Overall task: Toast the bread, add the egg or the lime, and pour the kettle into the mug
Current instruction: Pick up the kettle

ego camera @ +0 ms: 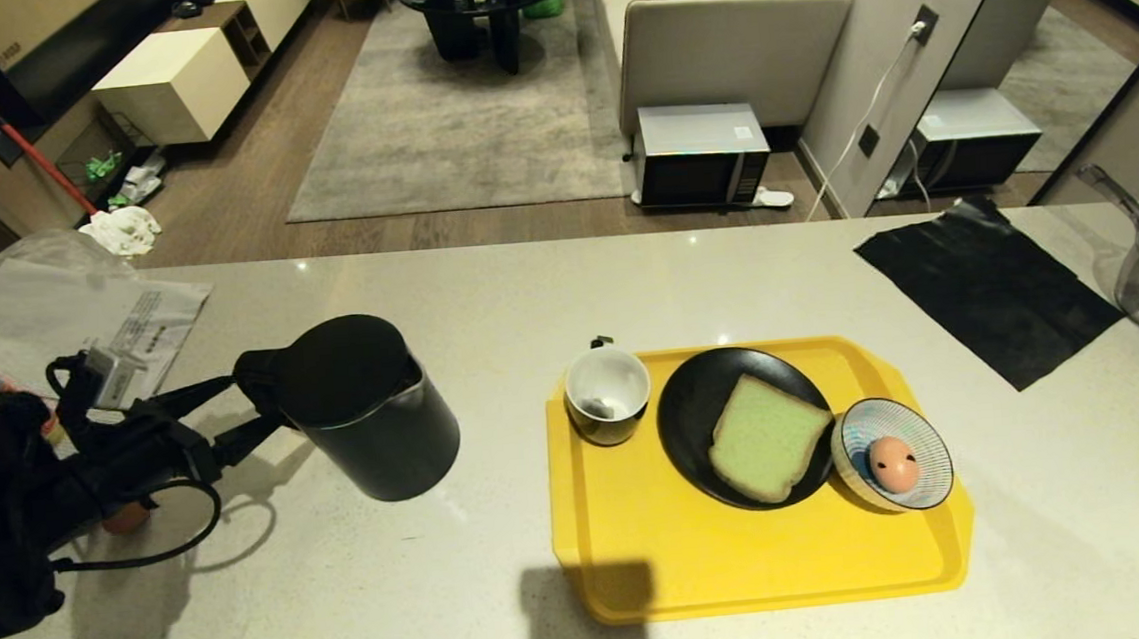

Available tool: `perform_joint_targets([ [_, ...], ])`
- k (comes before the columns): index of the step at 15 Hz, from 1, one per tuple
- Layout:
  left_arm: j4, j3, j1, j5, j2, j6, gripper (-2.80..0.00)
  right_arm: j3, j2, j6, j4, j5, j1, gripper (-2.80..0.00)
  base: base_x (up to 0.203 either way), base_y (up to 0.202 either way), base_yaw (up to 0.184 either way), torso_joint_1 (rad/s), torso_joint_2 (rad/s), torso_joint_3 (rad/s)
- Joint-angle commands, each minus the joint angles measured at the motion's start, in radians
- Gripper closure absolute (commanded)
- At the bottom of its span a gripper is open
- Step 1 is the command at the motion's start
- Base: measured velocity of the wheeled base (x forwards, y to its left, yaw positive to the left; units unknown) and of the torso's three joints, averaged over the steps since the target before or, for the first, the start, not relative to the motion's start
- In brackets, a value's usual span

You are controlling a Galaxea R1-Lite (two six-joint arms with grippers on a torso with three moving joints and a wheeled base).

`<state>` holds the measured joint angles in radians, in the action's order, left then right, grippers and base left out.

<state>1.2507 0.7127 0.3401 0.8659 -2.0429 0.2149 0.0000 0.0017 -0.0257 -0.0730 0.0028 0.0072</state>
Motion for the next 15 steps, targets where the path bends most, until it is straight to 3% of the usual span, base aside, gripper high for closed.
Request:
perform_joint_targets([
  [1, 0.001, 0.031, -0.024, 0.008, -0.022, 0.000, -2.80, 0.028, 0.001, -0.001, -0.001, 0.000, 0.000, 0.00, 0.000, 0.000, 0.000, 0.000, 0.00, 0.000],
  [7, -0.034, 0.131, -0.076, 0.009, -0.049, 0.000, -2.80, 0.026, 0.001, -0.001, -0.001, 0.000, 0.000, 0.00, 0.000, 0.000, 0.000, 0.000, 0.00, 0.000],
  [12, -0.059, 0.138, -0.069, 0.016, -0.049, 0.000, -2.80, 0.026, 0.001, 0.000, -0.001, 0.000, 0.000, 0.00, 0.000, 0.000, 0.000, 0.000, 0.00, 0.000],
  [15, -0.057, 0.137, -0.061, -0.014, -0.049, 0.010, -2.80, 0.026, 0.001, 0.000, -0.001, 0.000, 0.000, 0.00, 0.000, 0.000, 0.000, 0.000, 0.00, 0.000],
])
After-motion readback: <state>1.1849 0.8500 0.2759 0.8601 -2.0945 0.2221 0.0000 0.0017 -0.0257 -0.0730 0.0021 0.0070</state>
